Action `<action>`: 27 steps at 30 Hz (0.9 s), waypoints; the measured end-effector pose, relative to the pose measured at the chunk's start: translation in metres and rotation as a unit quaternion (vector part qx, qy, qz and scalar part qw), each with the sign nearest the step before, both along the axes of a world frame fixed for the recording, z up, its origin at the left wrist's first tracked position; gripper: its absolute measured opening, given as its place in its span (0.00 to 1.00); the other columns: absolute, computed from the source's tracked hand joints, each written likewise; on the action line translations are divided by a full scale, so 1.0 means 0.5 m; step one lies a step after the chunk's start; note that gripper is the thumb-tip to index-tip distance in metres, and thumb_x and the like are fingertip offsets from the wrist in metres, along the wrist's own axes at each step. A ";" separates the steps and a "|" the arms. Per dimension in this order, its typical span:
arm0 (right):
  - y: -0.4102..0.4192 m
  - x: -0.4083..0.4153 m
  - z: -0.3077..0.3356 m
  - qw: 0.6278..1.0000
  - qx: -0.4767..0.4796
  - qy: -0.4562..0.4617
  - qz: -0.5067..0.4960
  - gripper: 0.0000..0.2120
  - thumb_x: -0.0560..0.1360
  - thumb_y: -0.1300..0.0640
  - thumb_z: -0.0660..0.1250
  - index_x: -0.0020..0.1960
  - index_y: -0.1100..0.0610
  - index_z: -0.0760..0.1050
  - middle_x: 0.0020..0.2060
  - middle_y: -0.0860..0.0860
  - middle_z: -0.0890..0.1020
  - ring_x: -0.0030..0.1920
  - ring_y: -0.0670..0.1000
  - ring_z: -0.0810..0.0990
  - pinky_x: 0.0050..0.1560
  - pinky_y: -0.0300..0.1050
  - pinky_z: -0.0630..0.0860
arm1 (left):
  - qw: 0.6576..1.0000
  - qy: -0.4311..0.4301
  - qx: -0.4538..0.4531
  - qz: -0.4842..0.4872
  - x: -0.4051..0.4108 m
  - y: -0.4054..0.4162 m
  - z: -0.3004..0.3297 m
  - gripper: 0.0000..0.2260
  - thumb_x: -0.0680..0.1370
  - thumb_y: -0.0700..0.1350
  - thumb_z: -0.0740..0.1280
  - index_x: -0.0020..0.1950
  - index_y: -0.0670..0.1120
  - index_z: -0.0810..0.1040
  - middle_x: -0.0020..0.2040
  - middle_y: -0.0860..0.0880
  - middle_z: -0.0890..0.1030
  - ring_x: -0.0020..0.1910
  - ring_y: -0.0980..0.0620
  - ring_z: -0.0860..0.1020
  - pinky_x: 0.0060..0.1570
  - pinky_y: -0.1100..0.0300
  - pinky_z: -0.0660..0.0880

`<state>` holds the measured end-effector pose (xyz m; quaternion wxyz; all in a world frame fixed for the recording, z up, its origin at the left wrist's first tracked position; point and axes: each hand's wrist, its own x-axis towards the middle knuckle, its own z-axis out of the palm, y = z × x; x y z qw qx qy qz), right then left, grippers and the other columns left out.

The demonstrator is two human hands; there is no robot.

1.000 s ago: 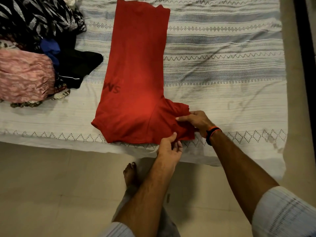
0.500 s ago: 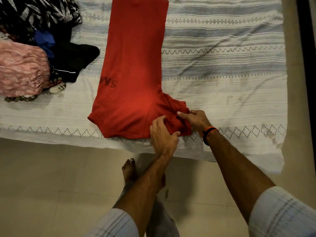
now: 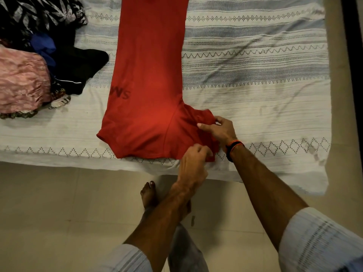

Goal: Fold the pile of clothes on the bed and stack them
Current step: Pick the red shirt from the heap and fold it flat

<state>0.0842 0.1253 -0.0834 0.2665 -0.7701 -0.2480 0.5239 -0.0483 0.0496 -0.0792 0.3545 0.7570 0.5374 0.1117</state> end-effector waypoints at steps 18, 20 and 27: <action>-0.035 0.005 -0.005 0.994 0.010 -0.074 0.082 0.25 0.61 0.46 0.82 0.54 0.53 0.81 0.48 0.49 0.85 0.49 0.50 0.83 0.53 0.51 0.82 | 0.988 -0.068 0.003 0.140 -0.028 0.037 0.002 0.17 0.69 0.37 0.75 0.56 0.45 0.78 0.52 0.49 0.79 0.48 0.53 0.77 0.51 0.59 0.77; -0.041 0.004 -0.003 0.995 0.032 -0.055 0.081 0.19 0.64 0.48 0.80 0.52 0.52 0.82 0.46 0.48 0.85 0.48 0.50 0.84 0.53 0.54 0.82 | 0.985 -0.050 0.023 0.164 -0.035 0.046 0.002 0.18 0.71 0.37 0.72 0.60 0.44 0.77 0.59 0.47 0.76 0.56 0.50 0.75 0.59 0.57 0.74; -0.034 -0.037 0.035 0.991 0.116 0.031 0.066 0.17 0.71 0.59 0.74 0.58 0.49 0.78 0.51 0.46 0.84 0.53 0.49 0.83 0.59 0.56 0.79 | 0.993 -0.008 -0.084 0.088 -0.092 0.065 -0.008 0.35 0.69 0.38 0.74 0.74 0.44 0.66 0.71 0.46 0.68 0.68 0.47 0.69 0.69 0.57 0.66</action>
